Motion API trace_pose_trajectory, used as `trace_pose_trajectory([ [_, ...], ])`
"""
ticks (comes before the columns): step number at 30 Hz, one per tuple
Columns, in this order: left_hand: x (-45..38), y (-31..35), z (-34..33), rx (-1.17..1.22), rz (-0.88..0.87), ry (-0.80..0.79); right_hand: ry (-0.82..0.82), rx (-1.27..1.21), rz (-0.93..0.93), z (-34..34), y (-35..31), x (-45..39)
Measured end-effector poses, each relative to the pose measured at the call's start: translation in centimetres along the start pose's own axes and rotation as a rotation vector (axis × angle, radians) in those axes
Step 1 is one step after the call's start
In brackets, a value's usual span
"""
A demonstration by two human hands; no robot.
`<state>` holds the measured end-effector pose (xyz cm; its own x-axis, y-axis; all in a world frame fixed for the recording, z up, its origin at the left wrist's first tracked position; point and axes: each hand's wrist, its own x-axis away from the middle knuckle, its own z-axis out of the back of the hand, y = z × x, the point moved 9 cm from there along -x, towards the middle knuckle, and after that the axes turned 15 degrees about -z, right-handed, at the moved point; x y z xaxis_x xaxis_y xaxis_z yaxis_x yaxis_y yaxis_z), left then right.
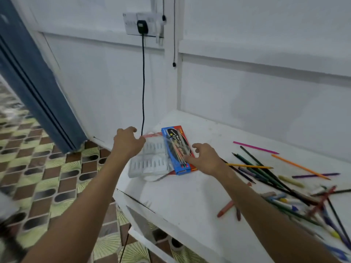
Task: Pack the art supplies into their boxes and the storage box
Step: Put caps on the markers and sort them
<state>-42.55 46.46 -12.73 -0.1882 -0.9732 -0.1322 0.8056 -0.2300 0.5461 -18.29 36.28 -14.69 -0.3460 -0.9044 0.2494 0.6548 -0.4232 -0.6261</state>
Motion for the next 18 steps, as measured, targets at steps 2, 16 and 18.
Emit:
trace_pose_trajectory([
  [2,-0.7,-1.8,-1.1,-0.105,0.035,-0.120,0.011,-0.025,-0.039,-0.5,-0.3,-0.3],
  [16,-2.6,-0.2,-1.3,0.050,-0.109,-0.098,-0.126,-0.560,-0.189,-1.5,1.0,-1.8],
  [18,-1.8,0.7,0.4,0.272,-0.119,0.006,-0.119,-0.709,-0.122,0.3,0.9,-1.0],
])
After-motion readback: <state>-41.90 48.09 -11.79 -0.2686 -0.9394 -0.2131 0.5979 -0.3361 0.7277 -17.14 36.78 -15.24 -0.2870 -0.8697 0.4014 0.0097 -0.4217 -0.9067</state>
